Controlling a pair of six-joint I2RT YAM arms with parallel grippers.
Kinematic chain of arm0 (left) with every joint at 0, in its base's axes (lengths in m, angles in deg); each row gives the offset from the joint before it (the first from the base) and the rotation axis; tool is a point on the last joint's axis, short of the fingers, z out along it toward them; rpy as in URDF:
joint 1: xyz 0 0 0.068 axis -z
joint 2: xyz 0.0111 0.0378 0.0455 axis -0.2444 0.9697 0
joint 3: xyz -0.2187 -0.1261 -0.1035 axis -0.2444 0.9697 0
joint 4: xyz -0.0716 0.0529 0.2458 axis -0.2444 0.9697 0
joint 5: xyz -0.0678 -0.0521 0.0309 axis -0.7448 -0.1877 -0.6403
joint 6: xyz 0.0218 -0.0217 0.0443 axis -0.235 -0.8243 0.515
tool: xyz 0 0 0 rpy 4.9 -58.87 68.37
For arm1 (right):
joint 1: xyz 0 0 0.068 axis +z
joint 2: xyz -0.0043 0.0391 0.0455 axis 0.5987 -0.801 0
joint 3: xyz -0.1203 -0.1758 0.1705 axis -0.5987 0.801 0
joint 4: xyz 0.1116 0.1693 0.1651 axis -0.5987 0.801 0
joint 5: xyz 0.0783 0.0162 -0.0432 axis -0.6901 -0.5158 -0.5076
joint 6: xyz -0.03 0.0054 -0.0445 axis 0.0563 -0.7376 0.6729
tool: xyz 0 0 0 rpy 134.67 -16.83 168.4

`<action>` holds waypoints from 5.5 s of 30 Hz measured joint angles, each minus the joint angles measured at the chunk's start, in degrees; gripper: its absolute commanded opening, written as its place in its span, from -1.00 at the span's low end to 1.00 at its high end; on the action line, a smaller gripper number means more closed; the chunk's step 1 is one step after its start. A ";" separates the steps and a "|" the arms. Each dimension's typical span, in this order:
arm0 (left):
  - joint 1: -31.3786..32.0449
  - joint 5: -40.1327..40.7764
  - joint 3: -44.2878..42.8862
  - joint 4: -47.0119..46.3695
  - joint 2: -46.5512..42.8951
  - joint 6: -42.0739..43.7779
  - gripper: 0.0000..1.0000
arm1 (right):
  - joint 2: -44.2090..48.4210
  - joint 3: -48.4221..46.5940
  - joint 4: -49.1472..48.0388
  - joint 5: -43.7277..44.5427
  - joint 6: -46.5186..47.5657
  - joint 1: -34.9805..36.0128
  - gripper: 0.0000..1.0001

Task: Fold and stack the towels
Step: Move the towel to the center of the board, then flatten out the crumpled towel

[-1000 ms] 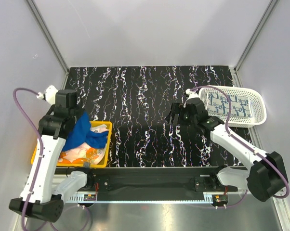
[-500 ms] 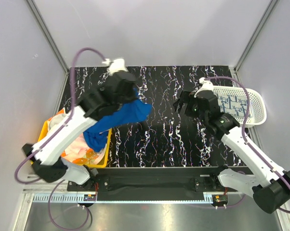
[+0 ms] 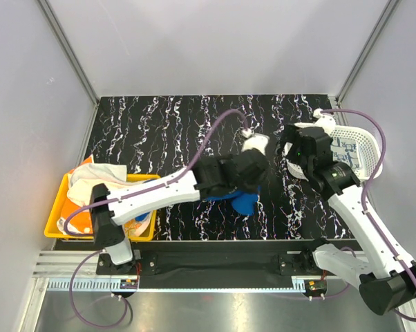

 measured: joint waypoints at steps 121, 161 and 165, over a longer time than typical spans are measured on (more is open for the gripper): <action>-27.39 -18.82 57.37 -28.55 -31.21 -0.17 0.22 | -33.35 -16.33 0.09 -6.23 -3.85 22.64 -1.00; -18.32 -9.99 57.61 -32.76 -14.99 -6.56 -0.41 | -34.21 -16.39 -1.01 -10.23 -2.36 19.37 -1.00; -18.08 -9.49 57.59 -32.63 -14.99 -7.21 -0.93 | -34.21 -16.39 -1.20 -10.29 -2.36 19.12 -1.00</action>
